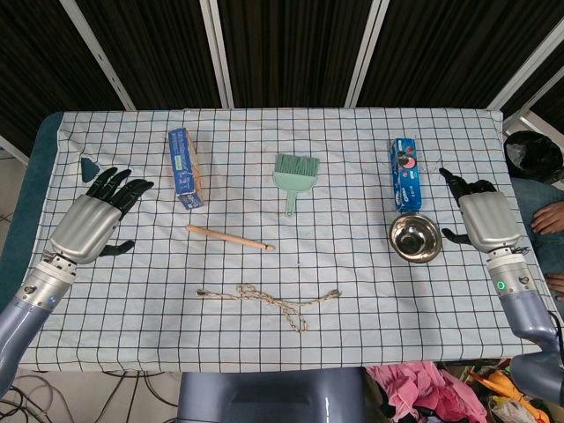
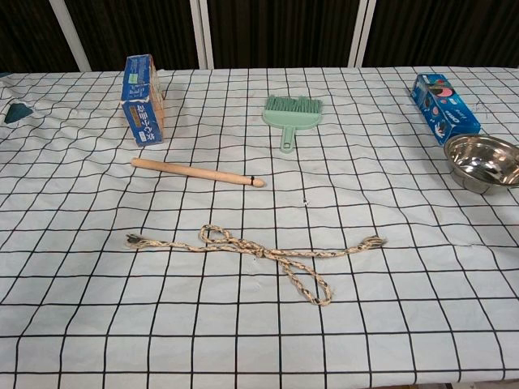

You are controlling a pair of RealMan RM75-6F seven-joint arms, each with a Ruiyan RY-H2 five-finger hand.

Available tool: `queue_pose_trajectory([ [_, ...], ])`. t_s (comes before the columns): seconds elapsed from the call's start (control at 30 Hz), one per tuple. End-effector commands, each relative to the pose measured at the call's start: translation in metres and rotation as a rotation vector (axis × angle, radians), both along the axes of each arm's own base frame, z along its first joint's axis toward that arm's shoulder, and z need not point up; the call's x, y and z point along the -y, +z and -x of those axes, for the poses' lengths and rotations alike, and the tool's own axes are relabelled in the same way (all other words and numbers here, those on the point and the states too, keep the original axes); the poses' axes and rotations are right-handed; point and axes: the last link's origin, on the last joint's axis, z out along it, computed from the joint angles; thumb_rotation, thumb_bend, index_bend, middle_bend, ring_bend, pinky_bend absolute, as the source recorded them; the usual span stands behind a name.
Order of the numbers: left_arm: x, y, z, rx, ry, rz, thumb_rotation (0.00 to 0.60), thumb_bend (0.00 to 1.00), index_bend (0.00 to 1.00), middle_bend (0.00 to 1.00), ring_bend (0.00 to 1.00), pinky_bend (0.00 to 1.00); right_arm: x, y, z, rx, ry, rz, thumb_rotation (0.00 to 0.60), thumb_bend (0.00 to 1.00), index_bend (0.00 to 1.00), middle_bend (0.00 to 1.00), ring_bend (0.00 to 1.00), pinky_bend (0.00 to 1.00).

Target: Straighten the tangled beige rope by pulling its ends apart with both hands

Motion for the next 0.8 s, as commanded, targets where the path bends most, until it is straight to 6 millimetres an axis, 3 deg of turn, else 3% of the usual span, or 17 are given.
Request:
queue_pose_trajectory([
  [0.03,-0.001,-0.001,-0.001,-0.002,-0.008,0.002,0.600,0.12,0.09,0.14,0.03,0.05,0.000,0.000,0.001,-0.006,-0.003,-0.002,0.600,0.12,0.07,0.19,0.31,0.23],
  [0.8,0.022,0.012,0.006,0.007,-0.012,-0.043,0.600,0.12,0.09,0.14,0.04,0.07,-0.013,-0.007,-0.007,0.016,0.014,-0.042,0.600,0.12,0.08,0.20,0.34,0.23],
])
